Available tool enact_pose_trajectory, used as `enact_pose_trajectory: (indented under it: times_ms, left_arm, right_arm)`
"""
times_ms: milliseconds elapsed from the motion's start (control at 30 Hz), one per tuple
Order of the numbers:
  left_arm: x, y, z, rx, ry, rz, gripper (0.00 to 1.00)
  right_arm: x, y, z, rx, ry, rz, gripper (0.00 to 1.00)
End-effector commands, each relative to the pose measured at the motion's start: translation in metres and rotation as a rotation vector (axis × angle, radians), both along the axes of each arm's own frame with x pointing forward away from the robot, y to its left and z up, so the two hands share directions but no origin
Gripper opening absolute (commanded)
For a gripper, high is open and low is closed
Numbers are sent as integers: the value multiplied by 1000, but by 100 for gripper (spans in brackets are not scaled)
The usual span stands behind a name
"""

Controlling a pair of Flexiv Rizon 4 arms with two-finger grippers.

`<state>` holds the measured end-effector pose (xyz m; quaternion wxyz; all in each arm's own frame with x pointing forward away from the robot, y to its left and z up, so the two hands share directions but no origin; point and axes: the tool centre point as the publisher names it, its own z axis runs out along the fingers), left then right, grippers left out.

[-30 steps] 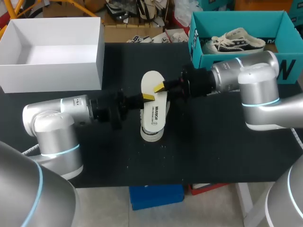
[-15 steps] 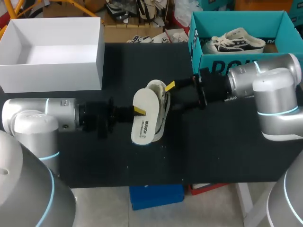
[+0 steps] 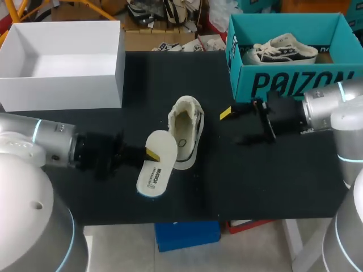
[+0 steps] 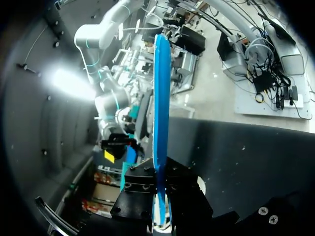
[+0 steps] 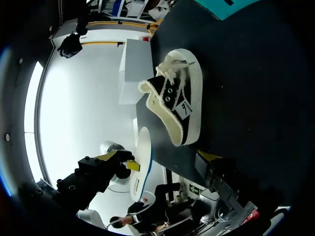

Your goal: Take the shoe out of the shoebox, open the shoe tongue, remove and reinsert the insole, then place the shoe into the shoebox

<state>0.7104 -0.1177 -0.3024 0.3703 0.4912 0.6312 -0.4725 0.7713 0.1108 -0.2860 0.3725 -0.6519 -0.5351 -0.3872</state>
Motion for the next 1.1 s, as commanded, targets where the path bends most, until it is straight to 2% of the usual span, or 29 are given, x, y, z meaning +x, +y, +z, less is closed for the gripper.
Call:
enact_pose_trajectory:
  times_ms: [33,500,567,867,1100]
  left_arm:
    - [-7,6,3,25,7,-24,0]
    - [-12,4,-7,51,7,-72,0]
    - [-11,4,-9,54,7,-74,0]
    - [1,-8,-16,51,19,-131,0]
    - [14,-21,-28,182,57,-207,0]
  right_arm:
    - [-39,-19,19,-62,-82,-219,100]
    - [-58,-36,41,-124,-137,-304,100]
    - [-60,-37,46,-134,-151,-315,100]
    - [-60,-37,46,-134,-151,-315,100]
    - [-60,-37,46,-134,-151,-315,100]
